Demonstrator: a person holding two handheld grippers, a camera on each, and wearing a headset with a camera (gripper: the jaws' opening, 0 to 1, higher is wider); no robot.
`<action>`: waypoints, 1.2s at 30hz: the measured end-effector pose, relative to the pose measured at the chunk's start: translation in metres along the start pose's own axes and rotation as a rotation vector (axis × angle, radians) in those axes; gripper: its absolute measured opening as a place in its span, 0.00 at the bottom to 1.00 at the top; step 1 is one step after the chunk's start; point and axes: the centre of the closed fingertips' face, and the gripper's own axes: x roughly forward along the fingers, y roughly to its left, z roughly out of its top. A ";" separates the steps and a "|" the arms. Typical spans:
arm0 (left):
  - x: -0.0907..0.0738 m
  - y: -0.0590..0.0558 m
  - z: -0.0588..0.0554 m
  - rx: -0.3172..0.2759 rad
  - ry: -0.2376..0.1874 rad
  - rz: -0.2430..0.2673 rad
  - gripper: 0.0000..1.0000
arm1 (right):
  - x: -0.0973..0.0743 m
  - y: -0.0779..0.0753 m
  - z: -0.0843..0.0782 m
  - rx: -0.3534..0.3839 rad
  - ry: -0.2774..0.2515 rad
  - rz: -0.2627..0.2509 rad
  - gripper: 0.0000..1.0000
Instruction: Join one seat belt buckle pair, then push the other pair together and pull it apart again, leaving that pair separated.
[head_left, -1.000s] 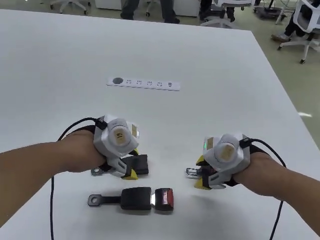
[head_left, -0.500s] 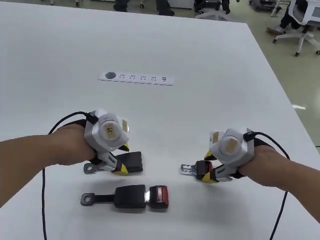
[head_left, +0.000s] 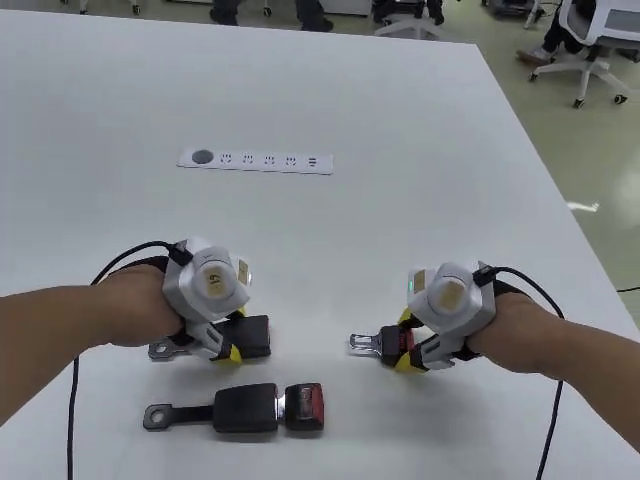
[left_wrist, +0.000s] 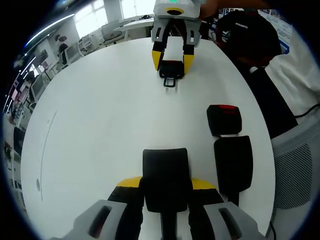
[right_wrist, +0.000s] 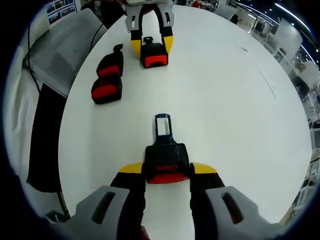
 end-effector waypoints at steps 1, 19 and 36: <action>-0.001 0.000 0.000 -0.007 0.002 -0.001 0.35 | 0.000 0.000 0.000 -0.002 0.001 0.001 0.32; 0.001 -0.001 -0.001 -0.018 0.013 -0.015 0.34 | 0.002 -0.004 0.005 0.024 0.019 0.012 0.32; 0.002 -0.001 -0.001 -0.025 0.003 -0.010 0.34 | 0.025 0.004 0.063 -0.009 -0.029 0.001 0.32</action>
